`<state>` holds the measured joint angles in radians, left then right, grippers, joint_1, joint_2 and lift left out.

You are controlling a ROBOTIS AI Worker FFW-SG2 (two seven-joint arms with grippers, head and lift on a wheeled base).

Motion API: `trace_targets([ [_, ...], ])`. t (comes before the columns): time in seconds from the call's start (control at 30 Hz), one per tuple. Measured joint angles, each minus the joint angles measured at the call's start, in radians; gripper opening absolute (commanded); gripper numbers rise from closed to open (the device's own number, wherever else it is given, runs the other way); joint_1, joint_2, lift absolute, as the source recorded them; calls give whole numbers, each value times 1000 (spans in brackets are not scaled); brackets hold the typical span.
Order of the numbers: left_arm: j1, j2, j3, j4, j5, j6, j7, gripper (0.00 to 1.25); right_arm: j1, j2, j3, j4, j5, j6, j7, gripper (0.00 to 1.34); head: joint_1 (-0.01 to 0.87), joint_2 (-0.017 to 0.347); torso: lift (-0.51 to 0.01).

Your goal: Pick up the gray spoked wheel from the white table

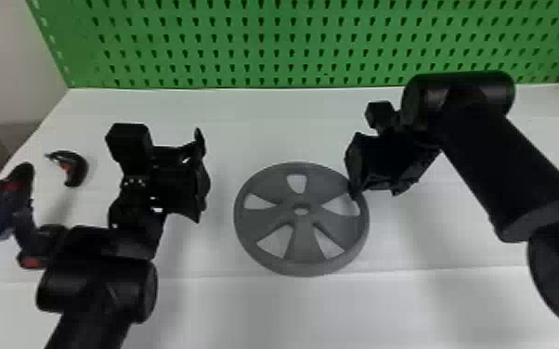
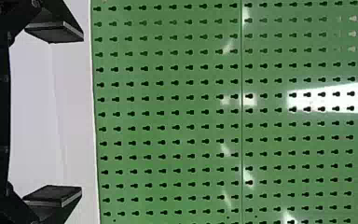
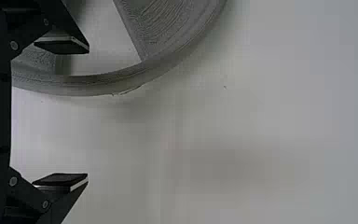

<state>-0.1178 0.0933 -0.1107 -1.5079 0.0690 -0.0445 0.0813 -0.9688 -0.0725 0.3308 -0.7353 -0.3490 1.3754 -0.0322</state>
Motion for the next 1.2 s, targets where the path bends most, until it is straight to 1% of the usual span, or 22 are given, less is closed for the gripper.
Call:
trace_targets([
  [0.03,0,0,0,0,0,0,0,1120,0,1,10,6,22,-10,39,1029,767,35,-107],
  [0.13,1,0,0,0,0,0,0,1120,-2,7,26,23,92,-31,124,1029,767,35,-107],
  [0.23,3,0,0,0,0,0,0,1120,-3,12,32,33,153,-48,172,1029,767,35,-107],
  [0.33,3,0,1,0,1,0,0,1120,-3,15,33,41,177,-60,186,1029,767,35,-107],
  [0.43,3,0,2,0,1,0,0,1120,-3,17,36,50,184,-67,192,1025,767,35,-107],
  [0.67,5,0,2,0,2,0,0,1120,-8,20,65,77,187,-70,237,999,767,35,-107],
  [0.87,5,-1,2,0,2,0,0,1120,-10,27,75,80,188,-72,252,999,767,35,-107],
  [1.2,4,-1,2,0,2,0,0,1120,-17,30,102,101,191,-73,286,996,767,35,-107],
])
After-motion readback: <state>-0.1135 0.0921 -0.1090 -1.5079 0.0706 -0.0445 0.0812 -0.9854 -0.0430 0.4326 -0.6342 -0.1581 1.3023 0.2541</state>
